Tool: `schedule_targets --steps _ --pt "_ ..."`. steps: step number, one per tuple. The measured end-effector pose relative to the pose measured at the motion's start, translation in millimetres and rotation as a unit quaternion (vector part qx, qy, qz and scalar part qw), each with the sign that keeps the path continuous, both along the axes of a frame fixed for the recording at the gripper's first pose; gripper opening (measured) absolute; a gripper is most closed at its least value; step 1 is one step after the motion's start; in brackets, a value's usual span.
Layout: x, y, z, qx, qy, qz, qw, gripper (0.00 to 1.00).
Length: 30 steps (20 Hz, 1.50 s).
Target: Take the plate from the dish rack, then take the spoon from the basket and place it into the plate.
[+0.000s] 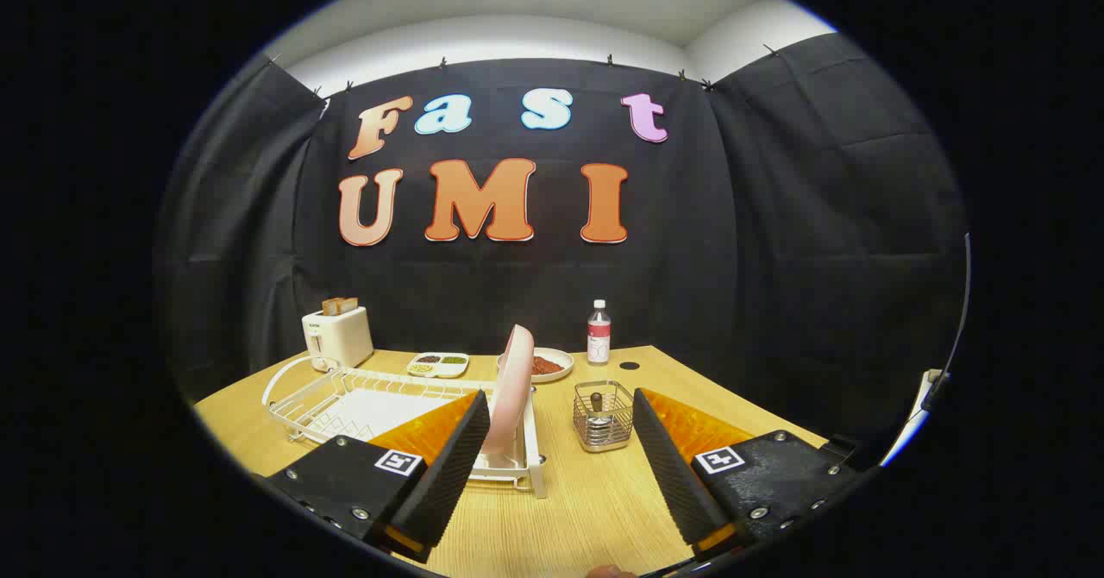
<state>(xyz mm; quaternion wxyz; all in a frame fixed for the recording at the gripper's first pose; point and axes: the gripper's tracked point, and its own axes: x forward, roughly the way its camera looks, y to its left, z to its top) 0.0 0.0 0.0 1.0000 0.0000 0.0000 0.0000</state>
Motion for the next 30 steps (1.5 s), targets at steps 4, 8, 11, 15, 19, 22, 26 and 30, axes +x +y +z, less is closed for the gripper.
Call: schedule_targets --steps 4,8,11,15,19,22,26,30 --pt "-1.0 -0.6 0.2 0.000 -0.001 -0.001 1.000 0.99" --pt "-3.3 0.5 1.8 0.007 -0.002 0.000 1.000 0.99" --pt "-4.6 2.5 2.4 -0.004 -0.006 0.000 1.000 0.99" --pt "-3.7 6.4 -1.1 -0.011 -0.003 0.003 1.000 0.99" --pt "-2.6 9.7 -6.3 -0.009 0.002 0.007 1.000 0.99" --pt "-0.7 10.4 -8.4 -0.012 0.005 0.006 1.000 0.99" --pt "2.1 12.0 -6.7 -0.009 0.005 0.005 1.000 0.99" --pt "11.9 17.5 -7.3 -0.009 0.011 0.001 1.000 0.99"
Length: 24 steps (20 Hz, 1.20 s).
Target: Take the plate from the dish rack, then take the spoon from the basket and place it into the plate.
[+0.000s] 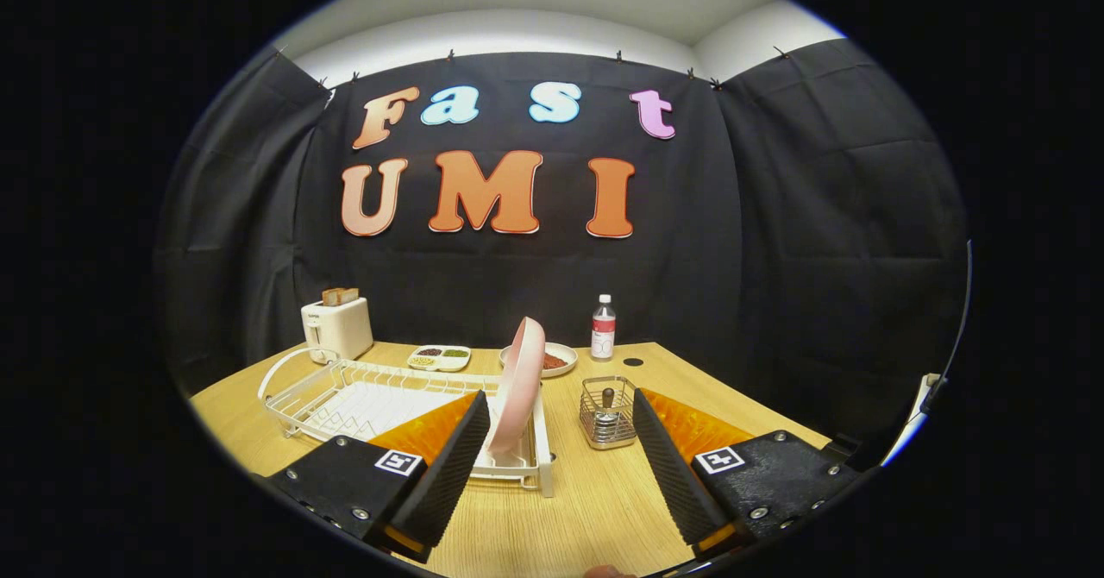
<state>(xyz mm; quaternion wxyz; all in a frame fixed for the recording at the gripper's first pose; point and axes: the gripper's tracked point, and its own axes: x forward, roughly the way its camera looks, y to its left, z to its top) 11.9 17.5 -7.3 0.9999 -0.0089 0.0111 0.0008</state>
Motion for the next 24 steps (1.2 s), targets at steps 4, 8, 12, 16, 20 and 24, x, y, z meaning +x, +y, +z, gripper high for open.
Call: schedule_targets --steps 4,8,12,16,20,24 --pt "22.0 18.7 2.4 -0.010 0.005 0.006 1.000 0.99" --pt "52.3 32.6 -2.4 -0.022 0.018 0.008 1.000 0.99" --pt "89.9 39.4 -12.1 -0.032 0.039 0.004 0.999 0.99" --pt "125.5 37.6 -24.2 -0.044 0.065 -0.021 0.997 0.99" --pt "146.9 36.4 -40.0 -0.038 0.097 -0.036 0.994 0.99" --pt "158.4 32.8 -53.3 -0.034 0.126 -0.050 0.990 0.75"
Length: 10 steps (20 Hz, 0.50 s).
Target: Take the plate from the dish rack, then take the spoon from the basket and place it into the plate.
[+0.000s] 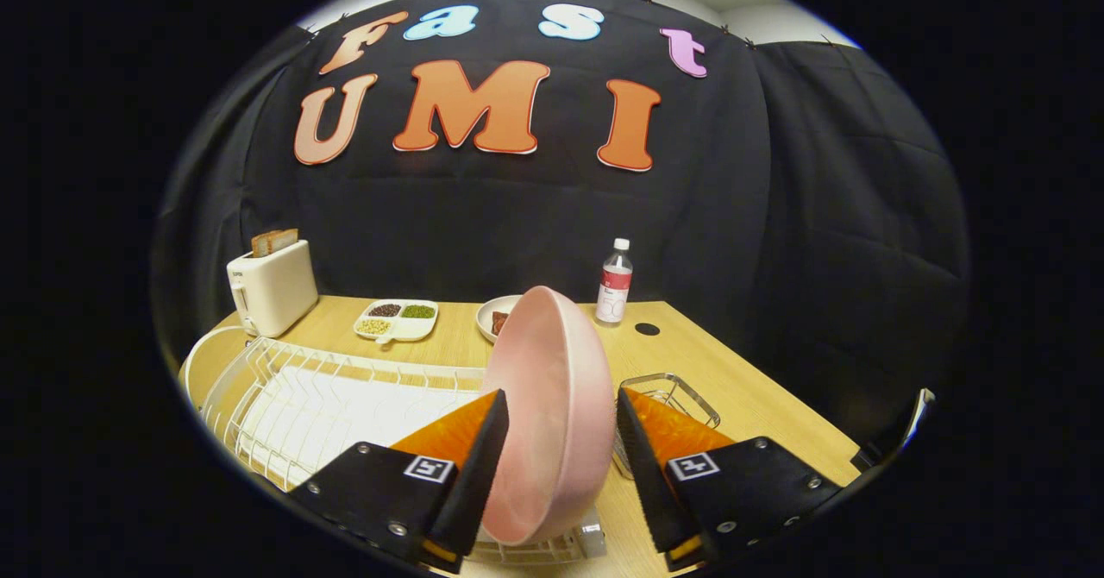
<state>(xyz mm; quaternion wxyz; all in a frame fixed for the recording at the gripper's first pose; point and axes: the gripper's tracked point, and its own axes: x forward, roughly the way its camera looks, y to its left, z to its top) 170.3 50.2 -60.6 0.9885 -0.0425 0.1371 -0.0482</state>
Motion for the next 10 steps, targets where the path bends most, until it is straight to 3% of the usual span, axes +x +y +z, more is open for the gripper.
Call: schedule_targets --steps 1,2,4,10 --pt "1.8 -1.2 0.6 0.005 0.003 -0.005 1.000 0.68" --pt "3.1 -4.5 0.9 0.007 0.005 -0.015 1.000 0.52" --pt "3.1 -5.8 2.9 0.021 0.008 -0.028 0.999 0.31" --pt "3.1 -4.6 32.2 -0.002 -0.013 -0.046 0.999 0.23"
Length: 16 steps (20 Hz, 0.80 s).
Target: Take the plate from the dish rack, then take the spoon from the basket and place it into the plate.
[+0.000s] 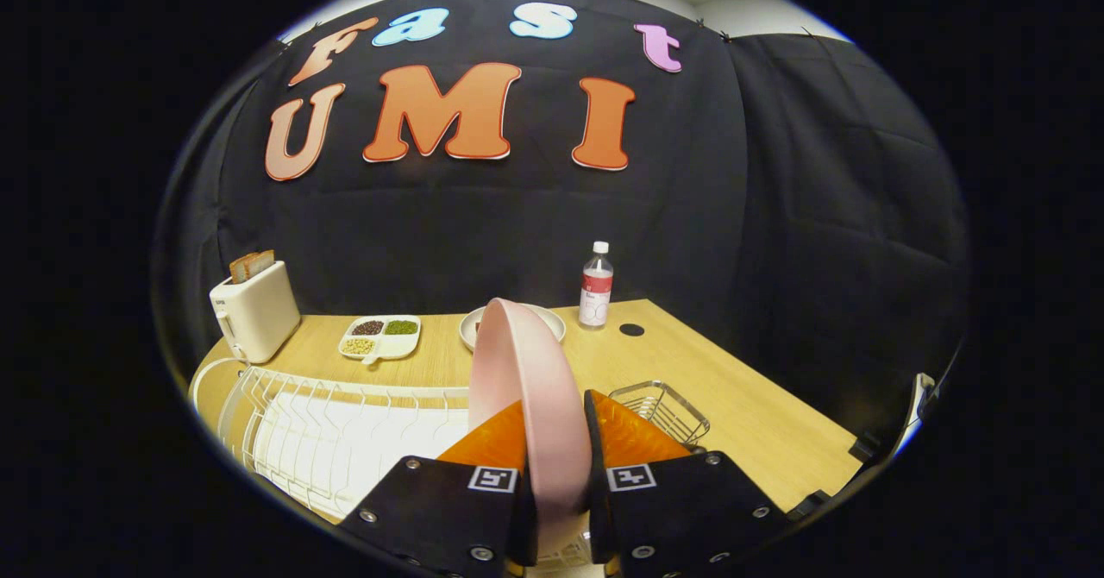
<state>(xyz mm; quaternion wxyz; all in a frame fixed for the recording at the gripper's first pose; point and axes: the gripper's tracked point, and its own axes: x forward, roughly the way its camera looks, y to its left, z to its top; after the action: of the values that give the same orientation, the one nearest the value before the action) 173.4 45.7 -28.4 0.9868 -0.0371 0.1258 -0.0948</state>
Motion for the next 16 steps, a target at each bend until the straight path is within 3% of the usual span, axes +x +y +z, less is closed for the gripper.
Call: schedule_targets --steps 3,9,16 --pt "-3.6 -0.2 17.7 -0.016 -0.017 -0.001 1.000 0.23" --pt "-28.0 12.1 44.0 0.021 -0.035 0.027 0.999 0.23" --pt "-90.8 40.5 37.6 0.099 -0.025 0.099 0.990 0.23"
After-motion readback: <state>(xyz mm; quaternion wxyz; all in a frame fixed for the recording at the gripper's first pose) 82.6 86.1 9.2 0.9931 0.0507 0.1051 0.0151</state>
